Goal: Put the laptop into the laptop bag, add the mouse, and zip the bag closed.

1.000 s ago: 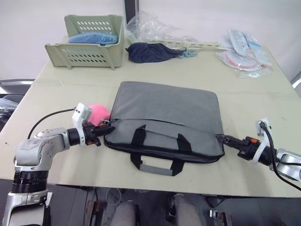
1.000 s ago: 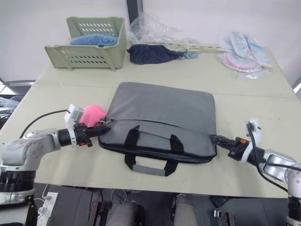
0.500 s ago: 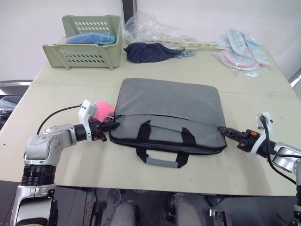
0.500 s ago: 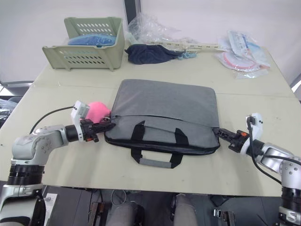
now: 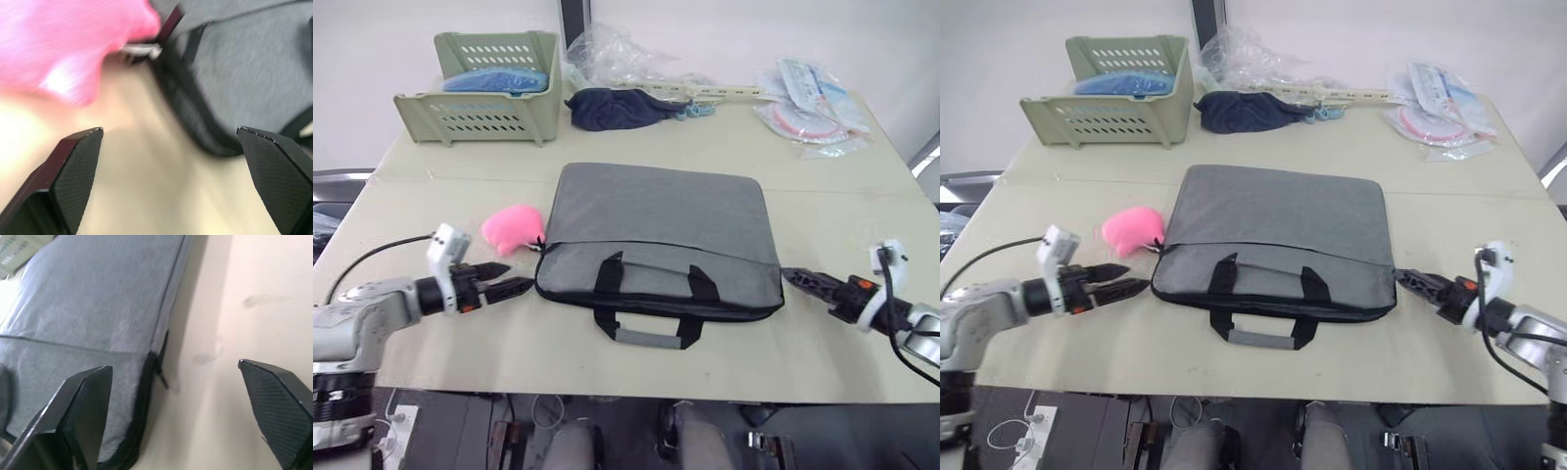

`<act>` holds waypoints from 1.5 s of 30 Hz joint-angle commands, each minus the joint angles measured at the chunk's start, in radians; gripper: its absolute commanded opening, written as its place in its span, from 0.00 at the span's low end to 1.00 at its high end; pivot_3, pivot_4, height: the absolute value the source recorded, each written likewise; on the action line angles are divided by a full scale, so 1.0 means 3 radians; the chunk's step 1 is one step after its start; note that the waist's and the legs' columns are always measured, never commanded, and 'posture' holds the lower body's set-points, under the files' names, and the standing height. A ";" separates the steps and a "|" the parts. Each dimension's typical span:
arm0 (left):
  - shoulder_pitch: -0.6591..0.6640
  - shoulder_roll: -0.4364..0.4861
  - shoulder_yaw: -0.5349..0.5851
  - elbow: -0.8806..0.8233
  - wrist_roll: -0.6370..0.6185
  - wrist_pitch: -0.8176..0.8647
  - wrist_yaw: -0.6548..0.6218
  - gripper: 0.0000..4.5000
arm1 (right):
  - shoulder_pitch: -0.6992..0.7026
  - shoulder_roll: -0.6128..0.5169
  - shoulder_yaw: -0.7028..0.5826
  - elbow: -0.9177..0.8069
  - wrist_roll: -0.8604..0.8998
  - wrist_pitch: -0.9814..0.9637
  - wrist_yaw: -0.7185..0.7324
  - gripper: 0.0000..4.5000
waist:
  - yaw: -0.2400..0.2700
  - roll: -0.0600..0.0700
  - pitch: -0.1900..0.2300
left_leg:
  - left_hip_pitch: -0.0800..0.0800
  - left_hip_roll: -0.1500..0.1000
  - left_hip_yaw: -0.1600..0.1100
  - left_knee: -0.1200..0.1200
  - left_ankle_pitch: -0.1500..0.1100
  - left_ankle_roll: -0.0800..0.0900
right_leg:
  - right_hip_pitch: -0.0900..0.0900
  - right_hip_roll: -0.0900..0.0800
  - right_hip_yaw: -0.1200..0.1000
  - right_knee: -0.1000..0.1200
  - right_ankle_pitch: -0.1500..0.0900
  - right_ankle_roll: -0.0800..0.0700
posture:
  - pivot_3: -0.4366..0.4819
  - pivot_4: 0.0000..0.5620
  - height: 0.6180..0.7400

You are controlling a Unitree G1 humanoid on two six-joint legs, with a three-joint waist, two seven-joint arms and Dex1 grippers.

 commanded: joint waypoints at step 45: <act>-0.2715 -0.0069 -0.1287 0.3293 0.1836 -0.2839 -0.1307 1.00 | -0.2229 0.1486 0.2419 0.1703 -0.2385 -0.2965 0.1754 0.01 | -0.0206 -0.0004 0.0001 | -0.0004 -0.0001 -0.0008 -0.0007 -0.0002 -0.0006 | 0.0001 0.0002 -0.0041 0.0009 -0.0002 -0.0002 | 0.48 0.27 1.00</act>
